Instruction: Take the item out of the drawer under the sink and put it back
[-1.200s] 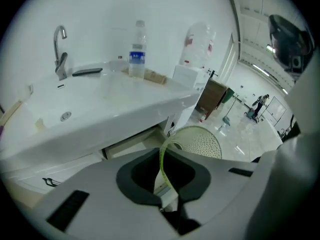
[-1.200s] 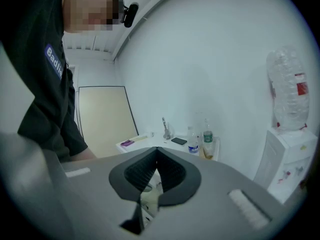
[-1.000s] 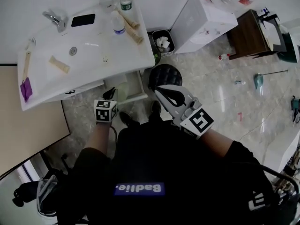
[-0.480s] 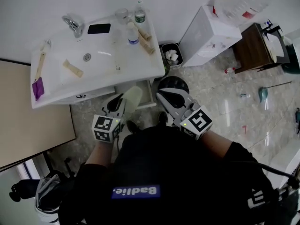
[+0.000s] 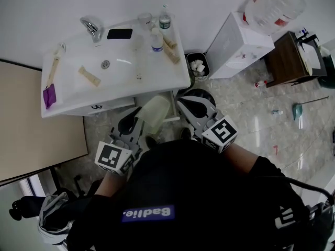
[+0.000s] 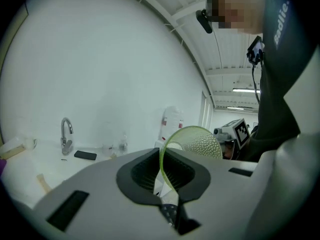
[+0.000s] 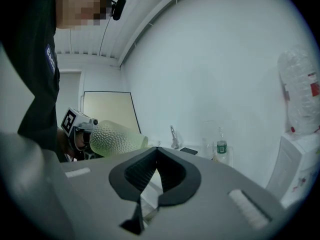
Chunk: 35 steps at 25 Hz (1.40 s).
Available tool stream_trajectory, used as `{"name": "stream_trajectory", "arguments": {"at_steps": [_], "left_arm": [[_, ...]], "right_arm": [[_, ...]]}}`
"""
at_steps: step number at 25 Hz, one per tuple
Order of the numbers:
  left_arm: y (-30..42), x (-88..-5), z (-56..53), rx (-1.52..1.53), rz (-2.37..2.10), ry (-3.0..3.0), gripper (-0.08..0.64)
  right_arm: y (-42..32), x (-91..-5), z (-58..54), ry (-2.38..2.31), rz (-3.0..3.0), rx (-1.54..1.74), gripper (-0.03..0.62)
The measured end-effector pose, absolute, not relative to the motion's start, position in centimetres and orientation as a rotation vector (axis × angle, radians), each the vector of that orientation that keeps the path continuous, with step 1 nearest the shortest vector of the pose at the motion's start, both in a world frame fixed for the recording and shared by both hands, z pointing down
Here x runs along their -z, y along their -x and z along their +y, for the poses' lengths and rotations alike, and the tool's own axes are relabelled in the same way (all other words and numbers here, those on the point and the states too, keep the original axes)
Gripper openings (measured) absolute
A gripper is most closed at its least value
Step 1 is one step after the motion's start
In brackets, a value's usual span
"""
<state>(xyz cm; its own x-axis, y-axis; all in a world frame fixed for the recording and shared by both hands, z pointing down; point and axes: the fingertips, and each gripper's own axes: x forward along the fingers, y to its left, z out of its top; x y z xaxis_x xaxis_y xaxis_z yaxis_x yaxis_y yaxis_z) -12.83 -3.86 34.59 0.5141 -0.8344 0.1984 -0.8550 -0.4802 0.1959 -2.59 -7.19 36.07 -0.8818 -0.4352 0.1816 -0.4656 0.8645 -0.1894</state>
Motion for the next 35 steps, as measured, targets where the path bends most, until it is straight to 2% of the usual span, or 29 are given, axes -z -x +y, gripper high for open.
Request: {"name": "stream_trajectory", "arguments": {"at_steps": [7, 24, 35], "left_arm": [[12.3, -31.3, -2.9, -0.067, -1.427, -2.561, 0.021], [12.7, -31.8, -2.6, 0.033, -1.455, -2.536, 0.021], [12.6, -36.7, -2.6, -0.105, -1.412, -2.491, 0.021]], "right_arm": [[2.9, -35.5, -7.2, -0.732, -2.895, -0.368, -0.006], [3.3, -35.1, -5.2, -0.652, -2.946, -0.315, -0.006], [2.7, -35.8, -4.6, -0.666, -2.922, -0.33, -0.006]]}}
